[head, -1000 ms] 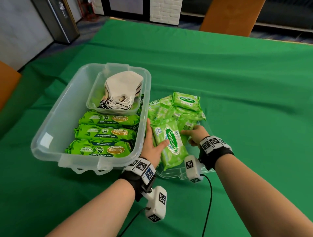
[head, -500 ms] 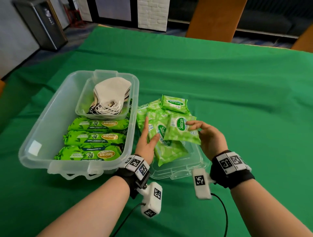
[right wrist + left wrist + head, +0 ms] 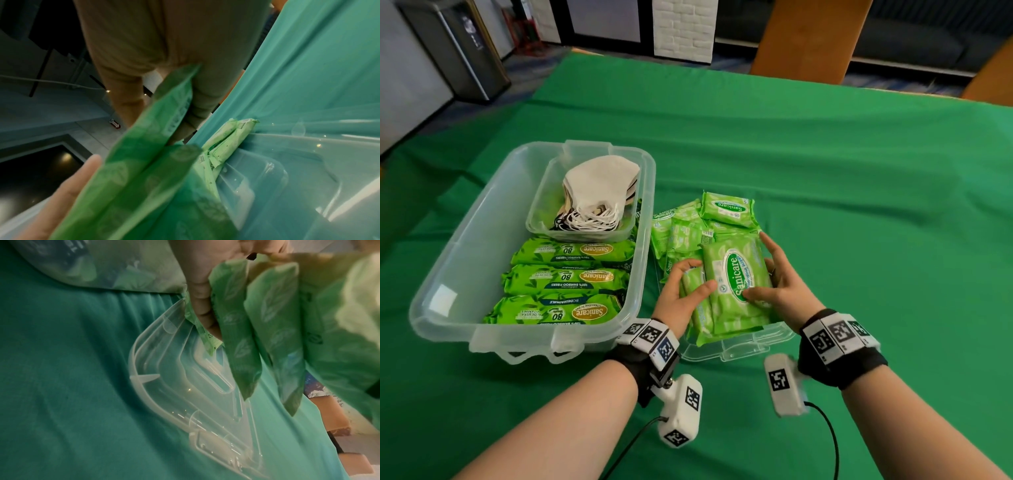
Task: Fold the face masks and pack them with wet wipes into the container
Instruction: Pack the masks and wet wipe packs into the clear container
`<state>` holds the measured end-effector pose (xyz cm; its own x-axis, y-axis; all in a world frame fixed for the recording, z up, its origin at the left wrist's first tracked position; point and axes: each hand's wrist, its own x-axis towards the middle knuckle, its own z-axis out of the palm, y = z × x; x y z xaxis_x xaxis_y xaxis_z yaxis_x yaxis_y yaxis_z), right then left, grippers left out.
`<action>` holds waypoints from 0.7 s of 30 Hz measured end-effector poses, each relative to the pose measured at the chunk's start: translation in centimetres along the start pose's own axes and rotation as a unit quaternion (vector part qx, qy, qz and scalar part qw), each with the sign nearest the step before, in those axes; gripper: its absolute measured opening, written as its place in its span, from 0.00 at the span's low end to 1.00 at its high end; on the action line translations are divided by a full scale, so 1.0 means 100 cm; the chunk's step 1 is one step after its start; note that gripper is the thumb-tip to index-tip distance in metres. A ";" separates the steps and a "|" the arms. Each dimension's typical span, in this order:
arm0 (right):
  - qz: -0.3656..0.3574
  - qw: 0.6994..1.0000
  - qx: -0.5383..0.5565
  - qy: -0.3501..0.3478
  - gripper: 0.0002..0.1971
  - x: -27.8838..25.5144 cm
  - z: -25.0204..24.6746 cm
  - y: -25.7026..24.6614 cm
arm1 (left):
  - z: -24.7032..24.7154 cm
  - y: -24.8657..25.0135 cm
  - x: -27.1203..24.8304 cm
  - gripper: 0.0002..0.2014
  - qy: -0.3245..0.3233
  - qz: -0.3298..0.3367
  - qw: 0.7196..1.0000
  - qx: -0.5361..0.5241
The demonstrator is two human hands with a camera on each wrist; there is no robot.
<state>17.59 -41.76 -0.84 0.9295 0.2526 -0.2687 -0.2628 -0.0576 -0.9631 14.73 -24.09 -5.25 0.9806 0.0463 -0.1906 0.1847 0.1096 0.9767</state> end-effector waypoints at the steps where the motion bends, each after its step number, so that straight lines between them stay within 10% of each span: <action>1: 0.010 1.000 -0.012 0.018 0.44 0.001 0.001 -0.002 | 0.000 0.000 -0.001 0.19 0.002 0.003 1.000 0.000; 5: -0.009 0.990 0.070 0.122 0.33 0.007 0.007 -0.009 | 0.003 0.005 -0.002 0.20 0.010 0.018 1.000 0.012; 12: -0.048 0.954 0.222 0.198 0.47 0.014 0.005 -0.016 | 0.003 0.006 0.002 0.35 0.004 0.009 1.000 0.001; 17: 0.015 0.981 -0.035 0.191 0.35 0.007 0.002 -0.010 | 0.004 0.008 0.006 0.19 0.025 0.006 1.000 0.015; 21: -0.041 0.915 -0.376 0.143 0.50 0.010 -0.011 -0.018 | -0.001 0.001 0.006 0.18 0.005 0.038 0.996 0.086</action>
<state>19.28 -42.48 0.62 0.9960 0.0290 -0.0850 -0.0376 -0.7247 -0.6880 15.28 -23.92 -5.29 0.9916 0.0588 -0.1155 0.1194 -0.0661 0.9906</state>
